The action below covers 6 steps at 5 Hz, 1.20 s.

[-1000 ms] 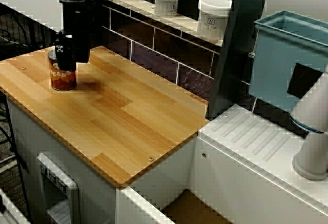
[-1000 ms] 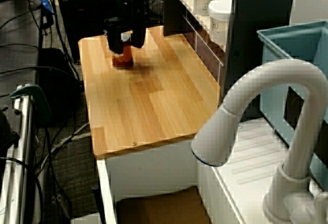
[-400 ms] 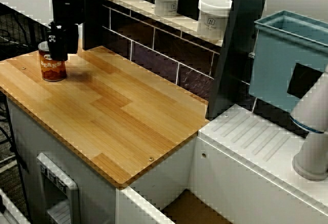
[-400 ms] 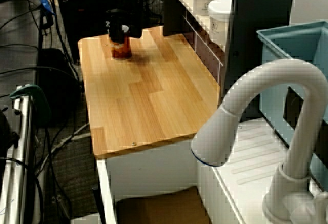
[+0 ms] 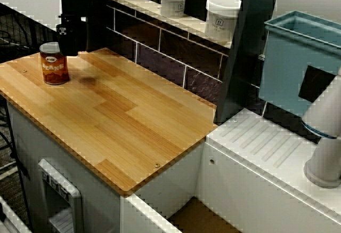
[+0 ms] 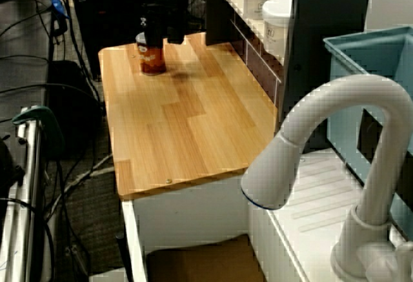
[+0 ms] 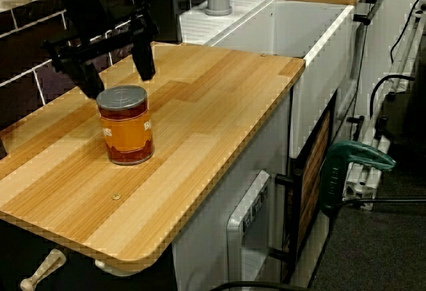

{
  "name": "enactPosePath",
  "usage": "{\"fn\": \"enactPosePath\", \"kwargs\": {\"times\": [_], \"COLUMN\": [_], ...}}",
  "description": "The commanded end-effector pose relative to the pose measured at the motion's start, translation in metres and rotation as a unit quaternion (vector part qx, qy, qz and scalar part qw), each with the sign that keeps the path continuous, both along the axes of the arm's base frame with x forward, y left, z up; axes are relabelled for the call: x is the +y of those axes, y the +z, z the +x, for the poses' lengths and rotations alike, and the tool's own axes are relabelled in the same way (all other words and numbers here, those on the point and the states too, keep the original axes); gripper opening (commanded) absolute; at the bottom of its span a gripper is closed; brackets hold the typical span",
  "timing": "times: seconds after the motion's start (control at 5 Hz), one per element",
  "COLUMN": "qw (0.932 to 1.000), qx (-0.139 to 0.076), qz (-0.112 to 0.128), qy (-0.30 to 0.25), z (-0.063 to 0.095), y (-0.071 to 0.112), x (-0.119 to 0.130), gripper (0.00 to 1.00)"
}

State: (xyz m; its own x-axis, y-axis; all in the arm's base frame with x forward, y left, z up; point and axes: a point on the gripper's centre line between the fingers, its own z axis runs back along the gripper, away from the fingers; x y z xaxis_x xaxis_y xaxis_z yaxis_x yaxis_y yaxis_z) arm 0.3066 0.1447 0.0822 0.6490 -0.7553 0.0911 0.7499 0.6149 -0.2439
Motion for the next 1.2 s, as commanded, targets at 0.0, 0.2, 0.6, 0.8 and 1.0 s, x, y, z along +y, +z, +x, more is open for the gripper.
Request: {"fn": "enactPosePath", "kwargs": {"times": [0.0,0.2,0.6,0.8,1.0], "qw": [0.9953,0.9862,0.9526,0.9411,0.9240], "qx": [-0.035,-0.038,-0.054,-0.062,-0.062], "qz": [-0.002,0.010,0.026,0.045,0.065], "qy": [0.091,0.161,0.298,0.329,0.372], "z": [0.009,0.005,-0.013,-0.021,-0.026], "y": [0.040,0.047,0.055,0.049,0.042], "x": [0.011,0.031,0.069,0.078,0.089], "gripper": [1.00,1.00,1.00,1.00,1.00]}}
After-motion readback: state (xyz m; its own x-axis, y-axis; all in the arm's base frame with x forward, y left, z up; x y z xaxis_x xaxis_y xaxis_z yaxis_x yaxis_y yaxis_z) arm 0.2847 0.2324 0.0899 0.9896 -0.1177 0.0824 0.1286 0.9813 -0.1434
